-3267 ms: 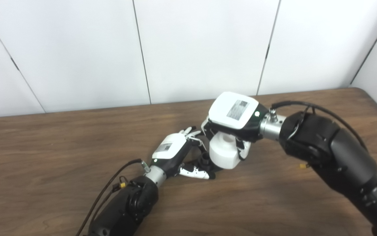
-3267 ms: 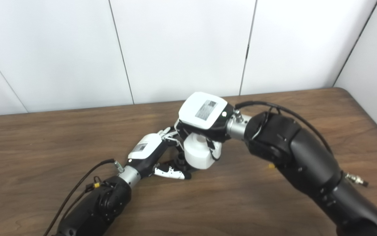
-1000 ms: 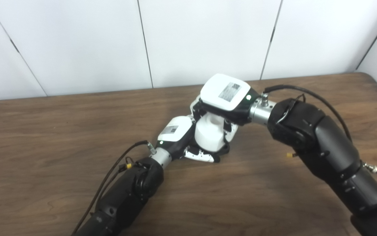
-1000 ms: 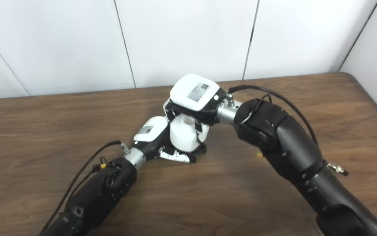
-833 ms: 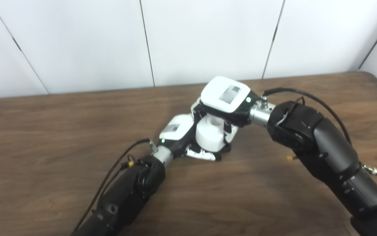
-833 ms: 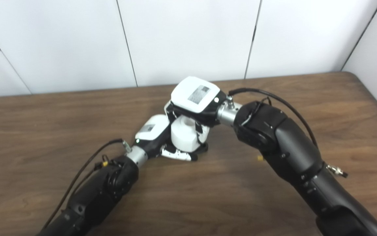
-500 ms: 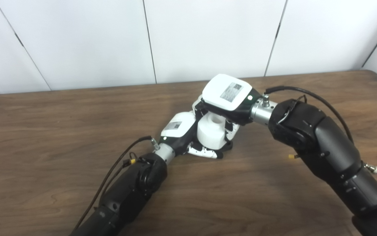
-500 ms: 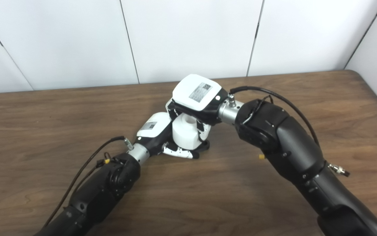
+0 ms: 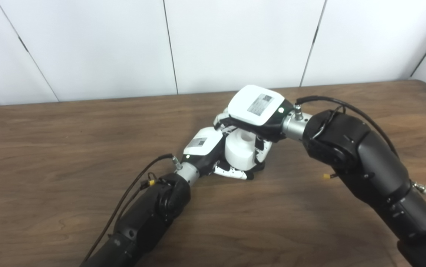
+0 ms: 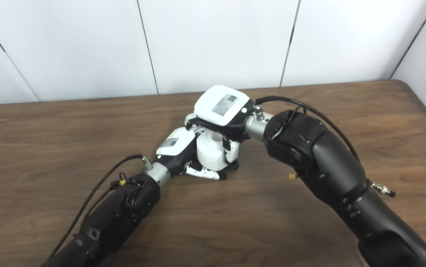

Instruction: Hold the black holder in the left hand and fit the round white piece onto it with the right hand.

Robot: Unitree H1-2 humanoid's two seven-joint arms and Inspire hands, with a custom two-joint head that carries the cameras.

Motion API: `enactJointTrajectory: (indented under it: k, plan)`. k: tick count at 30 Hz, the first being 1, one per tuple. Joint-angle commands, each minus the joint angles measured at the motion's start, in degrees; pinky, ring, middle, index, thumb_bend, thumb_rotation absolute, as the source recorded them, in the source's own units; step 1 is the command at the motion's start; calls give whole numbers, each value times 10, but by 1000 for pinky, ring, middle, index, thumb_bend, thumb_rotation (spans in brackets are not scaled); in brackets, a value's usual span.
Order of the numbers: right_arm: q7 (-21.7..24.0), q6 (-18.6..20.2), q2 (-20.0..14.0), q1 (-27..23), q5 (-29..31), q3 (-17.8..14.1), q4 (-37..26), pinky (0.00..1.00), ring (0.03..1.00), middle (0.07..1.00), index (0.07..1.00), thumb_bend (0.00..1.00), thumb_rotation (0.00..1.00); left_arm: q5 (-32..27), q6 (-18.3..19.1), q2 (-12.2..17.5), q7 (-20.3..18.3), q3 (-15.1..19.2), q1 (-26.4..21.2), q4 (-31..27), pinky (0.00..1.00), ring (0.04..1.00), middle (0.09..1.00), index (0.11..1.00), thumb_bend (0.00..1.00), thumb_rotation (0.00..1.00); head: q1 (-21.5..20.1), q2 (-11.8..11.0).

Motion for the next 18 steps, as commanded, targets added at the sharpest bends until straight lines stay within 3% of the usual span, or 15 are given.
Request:
enactJointTrajectory:
  k: [1, 14, 18]
  plan:
    - [23, 4, -15, 1, 8, -1, -4, 715, 998, 1000, 1000, 1000, 147, 17, 9, -6, -48, -25, 20, 28, 964, 982, 908, 481, 525, 63, 0, 1]
    - [18, -3, -21, -16, 0, -5, -6, 723, 952, 1000, 1000, 1000, 159, 14, 6, -6, -46, -23, 20, 36, 971, 980, 905, 481, 525, 63, -2, 1]
    - [45, 3, -29, -29, 4, -9, -22, 730, 970, 1000, 1000, 1000, 202, 14, 5, -4, -47, -24, 19, 36, 964, 979, 907, 482, 525, 64, -4, 1]
